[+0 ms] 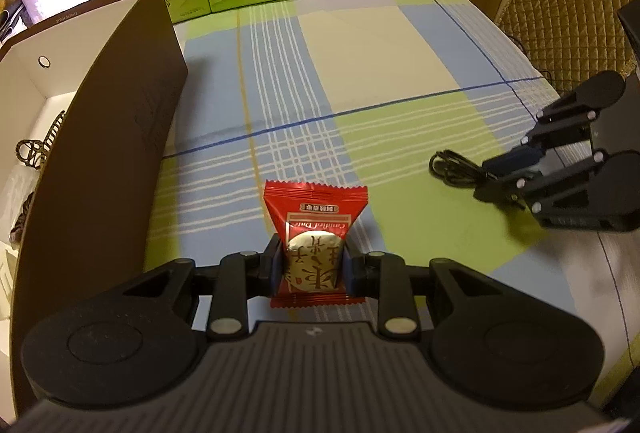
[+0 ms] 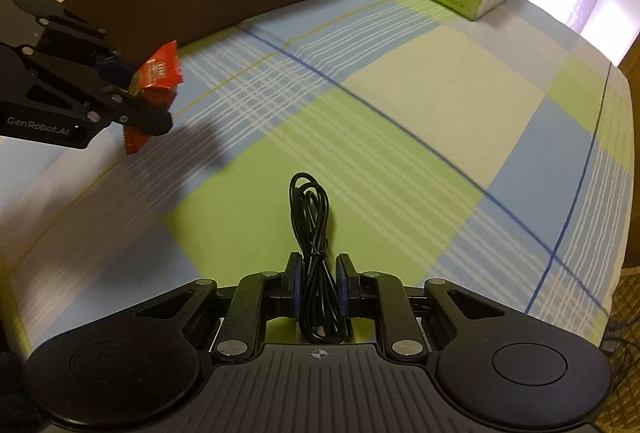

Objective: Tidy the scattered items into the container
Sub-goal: 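Lift and carry the red packet and black cable with both grippers over the box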

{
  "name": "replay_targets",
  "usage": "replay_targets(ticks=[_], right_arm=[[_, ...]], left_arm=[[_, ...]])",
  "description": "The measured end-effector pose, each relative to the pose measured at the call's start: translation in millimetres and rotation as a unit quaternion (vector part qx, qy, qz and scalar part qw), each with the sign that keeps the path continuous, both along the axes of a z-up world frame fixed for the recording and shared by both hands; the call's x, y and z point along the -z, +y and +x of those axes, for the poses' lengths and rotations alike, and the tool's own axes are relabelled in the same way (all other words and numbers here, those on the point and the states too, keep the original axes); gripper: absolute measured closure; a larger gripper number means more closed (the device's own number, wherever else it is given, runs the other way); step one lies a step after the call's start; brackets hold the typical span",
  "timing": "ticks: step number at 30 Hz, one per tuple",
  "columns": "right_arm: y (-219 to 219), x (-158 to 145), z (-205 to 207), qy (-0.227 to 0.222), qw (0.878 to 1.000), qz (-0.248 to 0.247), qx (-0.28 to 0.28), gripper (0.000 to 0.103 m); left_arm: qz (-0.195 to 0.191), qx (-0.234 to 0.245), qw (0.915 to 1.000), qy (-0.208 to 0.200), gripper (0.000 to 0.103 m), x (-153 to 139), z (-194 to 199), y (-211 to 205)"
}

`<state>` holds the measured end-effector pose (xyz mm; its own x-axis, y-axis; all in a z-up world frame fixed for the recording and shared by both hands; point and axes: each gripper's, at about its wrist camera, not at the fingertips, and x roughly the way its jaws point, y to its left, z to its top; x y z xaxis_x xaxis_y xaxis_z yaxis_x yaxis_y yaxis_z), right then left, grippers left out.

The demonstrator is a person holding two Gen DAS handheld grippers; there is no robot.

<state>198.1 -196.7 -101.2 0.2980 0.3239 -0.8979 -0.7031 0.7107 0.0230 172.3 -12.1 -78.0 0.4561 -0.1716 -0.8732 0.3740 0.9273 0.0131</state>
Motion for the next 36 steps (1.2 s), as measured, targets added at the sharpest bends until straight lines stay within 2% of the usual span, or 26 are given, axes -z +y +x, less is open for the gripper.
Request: replay_targets(ticks=[11, 19, 28, 36], right_arm=[[15, 0, -29, 0.011, 1.000, -0.005, -0.004, 0.083], [29, 0, -45, 0.037, 0.999, 0.017, 0.005, 0.083], [43, -1, -55, 0.116, 0.987, 0.091, 0.060, 0.084], [73, -26, -58, 0.155, 0.967, 0.186, 0.074, 0.084]], left_arm=[[-0.011, 0.008, 0.9999, -0.003, 0.079, -6, -22, 6], [-0.018, 0.005, 0.9998, -0.001, 0.079, -6, -38, 20], [-0.041, 0.000, 0.9991, 0.011, 0.079, -15, -65, 44], [-0.064, -0.010, 0.9979, -0.009, 0.079, -54, -88, 87]])
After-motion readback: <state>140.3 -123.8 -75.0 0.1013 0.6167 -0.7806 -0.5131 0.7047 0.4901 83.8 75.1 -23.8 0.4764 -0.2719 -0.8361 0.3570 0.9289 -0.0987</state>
